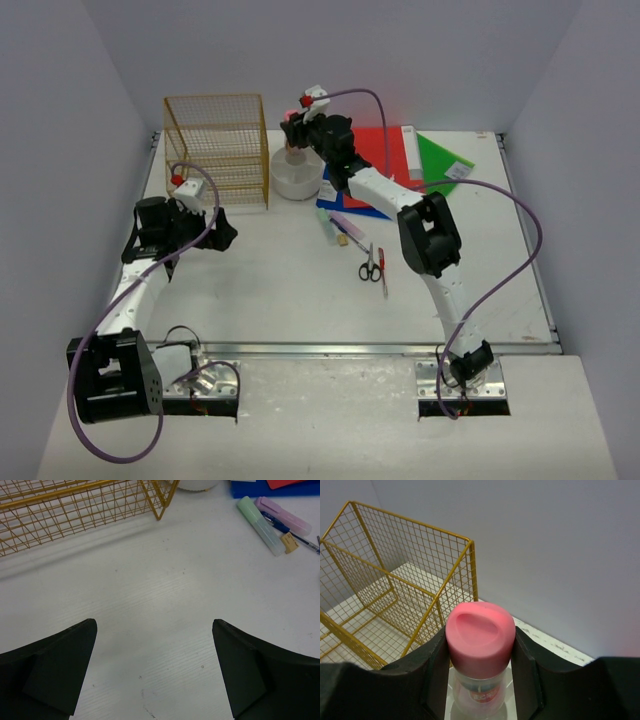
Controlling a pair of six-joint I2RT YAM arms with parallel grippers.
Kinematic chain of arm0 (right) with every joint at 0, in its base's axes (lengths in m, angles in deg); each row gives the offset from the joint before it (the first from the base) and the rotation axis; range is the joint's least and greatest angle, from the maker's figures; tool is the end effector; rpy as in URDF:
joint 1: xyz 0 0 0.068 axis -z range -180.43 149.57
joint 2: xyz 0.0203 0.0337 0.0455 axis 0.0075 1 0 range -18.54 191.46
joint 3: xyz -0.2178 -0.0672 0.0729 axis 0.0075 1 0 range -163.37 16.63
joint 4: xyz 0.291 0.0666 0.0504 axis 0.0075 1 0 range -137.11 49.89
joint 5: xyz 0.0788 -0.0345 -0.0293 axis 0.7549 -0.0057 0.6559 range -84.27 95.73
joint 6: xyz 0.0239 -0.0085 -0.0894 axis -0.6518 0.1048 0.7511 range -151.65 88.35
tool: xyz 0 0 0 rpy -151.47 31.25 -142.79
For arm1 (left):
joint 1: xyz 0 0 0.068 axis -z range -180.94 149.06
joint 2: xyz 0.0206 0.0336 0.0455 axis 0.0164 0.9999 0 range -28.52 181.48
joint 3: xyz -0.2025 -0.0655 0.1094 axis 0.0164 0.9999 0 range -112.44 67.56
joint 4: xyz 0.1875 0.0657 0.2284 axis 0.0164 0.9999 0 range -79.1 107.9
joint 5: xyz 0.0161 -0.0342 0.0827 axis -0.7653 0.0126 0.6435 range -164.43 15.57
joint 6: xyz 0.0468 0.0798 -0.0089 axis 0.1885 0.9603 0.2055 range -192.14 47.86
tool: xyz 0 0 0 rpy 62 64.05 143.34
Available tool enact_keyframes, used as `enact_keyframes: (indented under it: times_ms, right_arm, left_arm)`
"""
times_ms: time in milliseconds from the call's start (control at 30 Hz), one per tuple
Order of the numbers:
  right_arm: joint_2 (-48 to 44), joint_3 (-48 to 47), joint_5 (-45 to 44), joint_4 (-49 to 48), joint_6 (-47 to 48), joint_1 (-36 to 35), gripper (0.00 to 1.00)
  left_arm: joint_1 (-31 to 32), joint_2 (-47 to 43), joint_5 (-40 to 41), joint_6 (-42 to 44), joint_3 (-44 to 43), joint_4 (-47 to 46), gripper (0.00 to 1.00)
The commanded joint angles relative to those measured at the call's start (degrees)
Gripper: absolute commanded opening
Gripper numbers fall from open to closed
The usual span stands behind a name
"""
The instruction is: Organize the desk
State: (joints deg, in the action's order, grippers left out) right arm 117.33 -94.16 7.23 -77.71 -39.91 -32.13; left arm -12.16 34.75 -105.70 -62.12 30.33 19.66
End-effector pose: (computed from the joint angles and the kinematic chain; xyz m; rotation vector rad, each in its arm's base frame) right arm 0.5335 0.3319 0.2202 -0.3261 1.4658 0.5835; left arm 0.3243 0.0200 0.1623 0.2825 2.0827 -0.3718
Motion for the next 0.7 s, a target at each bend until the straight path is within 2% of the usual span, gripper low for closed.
enact_keyframes:
  times_ms: [0,300,367,400,500,533,667]
  right_arm:
    - [-2.2,2.3,-0.3,-6.3,-1.1,-0.2,0.0]
    - [-3.9,6.6,0.5,-7.3,-0.4,-0.4,0.0]
    - [-3.6,7.3,1.1,-7.7,-0.4,-0.4,0.06]
    - [-3.6,7.6,1.4,-7.9,-0.3,-0.4,0.14]
    - [-3.7,8.4,2.2,-8.0,-0.3,-0.4,0.64]
    - [-3.9,8.4,2.2,-8.0,-0.4,-0.4,0.76]
    - [-5.9,7.1,3.4,-7.3,-0.4,-0.5,0.93]
  left_arm:
    - [-0.8,0.3,-0.5,0.4,-1.0,-2.6,1.0]
    - [-1.0,0.5,-0.5,0.8,-0.6,-2.8,1.0]
    - [-1.1,0.5,-0.5,0.8,-0.7,-2.9,1.0]
    - [-1.0,0.5,-0.4,0.8,-0.7,-2.9,1.0]
    - [-1.0,0.5,-0.1,0.9,-0.7,-2.9,1.0]
    - [-1.0,0.5,-0.1,0.9,-0.8,-2.8,1.0]
    - [-1.1,0.6,0.0,0.4,-1.2,-2.7,1.0]
